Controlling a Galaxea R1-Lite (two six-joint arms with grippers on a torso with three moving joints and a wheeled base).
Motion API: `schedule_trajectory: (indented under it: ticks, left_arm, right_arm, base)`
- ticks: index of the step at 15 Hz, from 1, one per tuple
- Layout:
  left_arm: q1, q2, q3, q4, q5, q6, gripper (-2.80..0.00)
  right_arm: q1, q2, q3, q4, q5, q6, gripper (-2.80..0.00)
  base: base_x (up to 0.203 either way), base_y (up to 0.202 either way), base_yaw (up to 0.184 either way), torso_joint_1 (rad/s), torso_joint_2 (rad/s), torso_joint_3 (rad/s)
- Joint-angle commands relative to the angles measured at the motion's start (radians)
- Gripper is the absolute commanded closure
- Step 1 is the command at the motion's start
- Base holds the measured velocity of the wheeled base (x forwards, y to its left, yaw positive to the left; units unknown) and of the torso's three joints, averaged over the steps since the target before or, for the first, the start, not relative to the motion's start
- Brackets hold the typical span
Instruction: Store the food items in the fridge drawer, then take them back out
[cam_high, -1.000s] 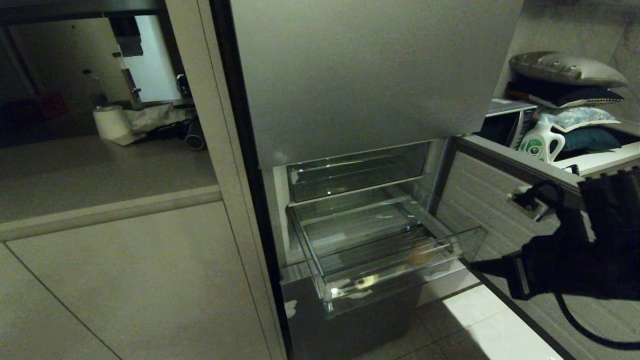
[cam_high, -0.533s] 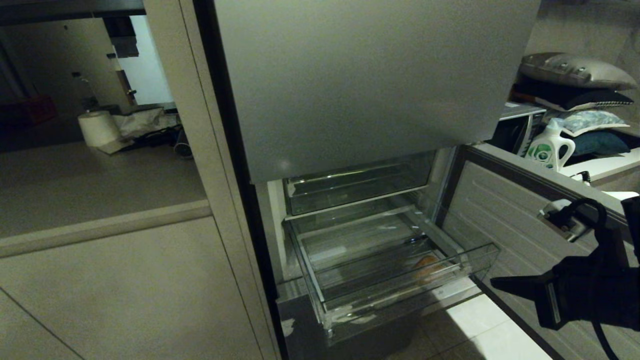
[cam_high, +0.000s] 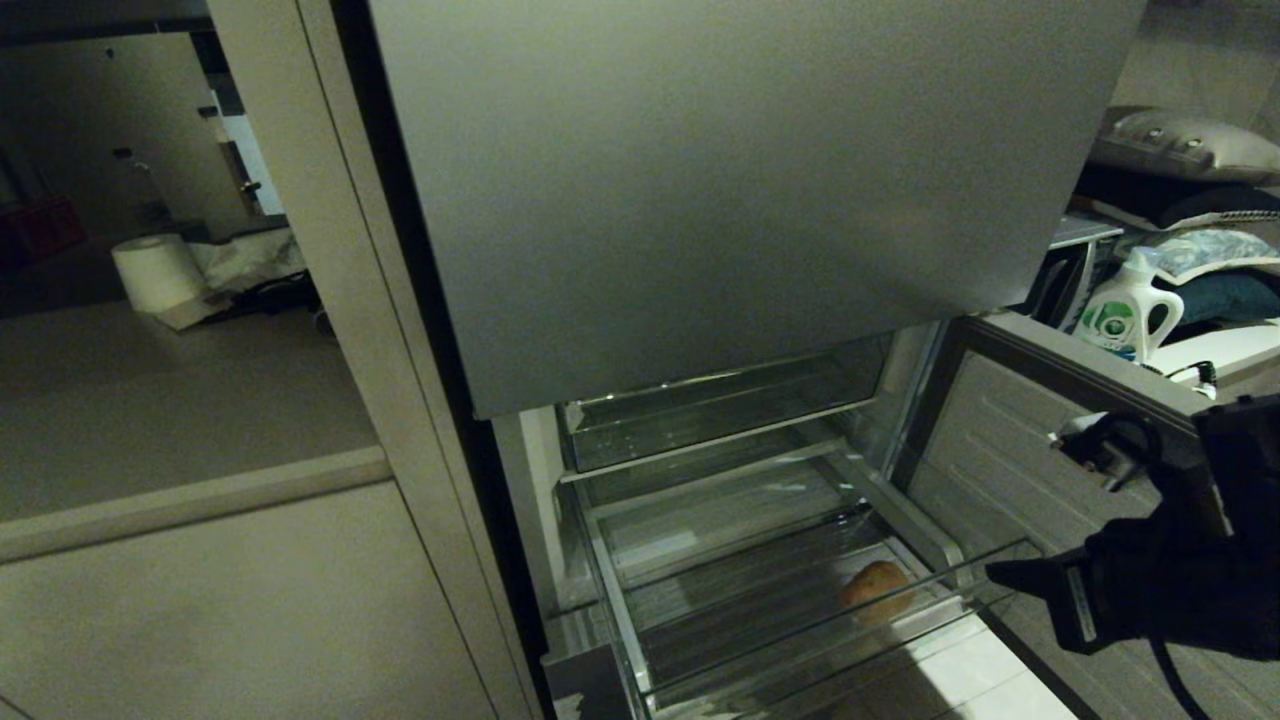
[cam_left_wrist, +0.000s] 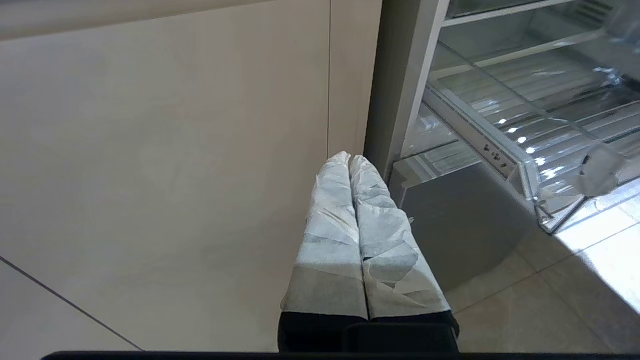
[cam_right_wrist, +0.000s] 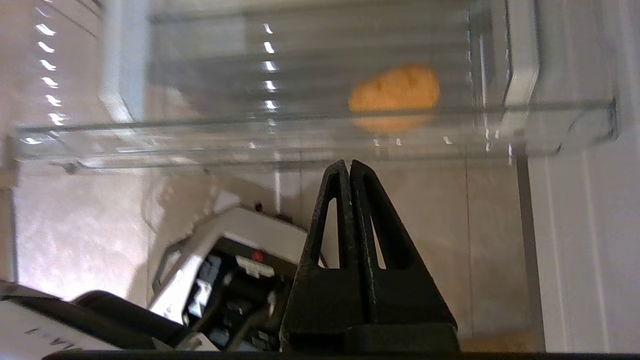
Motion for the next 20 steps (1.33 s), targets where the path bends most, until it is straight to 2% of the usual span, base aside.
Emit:
schedule_trajectory:
  ticks: [1, 9, 12, 18, 19, 20]
  left_arm:
    - [0.000, 0.000, 0.001, 0.001, 0.000, -0.001, 0.00]
    - [0.000, 0.000, 0.000, 0.001, 0.000, -0.001, 0.00]
    - [0.000, 0.000, 0.000, 0.001, 0.000, -0.001, 0.00]
    - [0.000, 0.000, 0.001, 0.001, 0.000, -0.001, 0.00]
    - [0.000, 0.000, 0.000, 0.001, 0.000, -0.001, 0.00]
    - [0.000, 0.000, 0.000, 0.001, 0.000, -0.001, 0.00]
  right_arm:
    - [-0.009, 0.178, -0.040, -0.002, -0.017, 0.006, 0.00]
    - [-0.087, 0.603, -0.268, -0.101, -0.017, 0.005, 0.00]
    - [-0.109, 0.657, -0.333, -0.128, -0.012, 0.000, 0.00]
    - [-0.107, 0.700, -0.333, -0.105, -0.015, -0.005, 0.00]
    - [-0.107, 0.707, -0.333, -0.105, -0.015, -0.007, -2.80]
    - [-0.107, 0.716, -0.337, -0.105, -0.015, -0.016, -2.80]
  base:
    - [0.000, 0.000, 0.000, 0.000, 0.00, 0.000]
    - [0.000, 0.000, 0.000, 0.000, 0.00, 0.000]
    - [0.000, 0.000, 0.000, 0.000, 0.00, 0.000]
    - [0.000, 0.000, 0.000, 0.000, 0.00, 0.000]
    - [0.000, 0.000, 0.000, 0.000, 0.00, 0.000]
    - [0.000, 0.000, 0.000, 0.000, 0.00, 0.000]
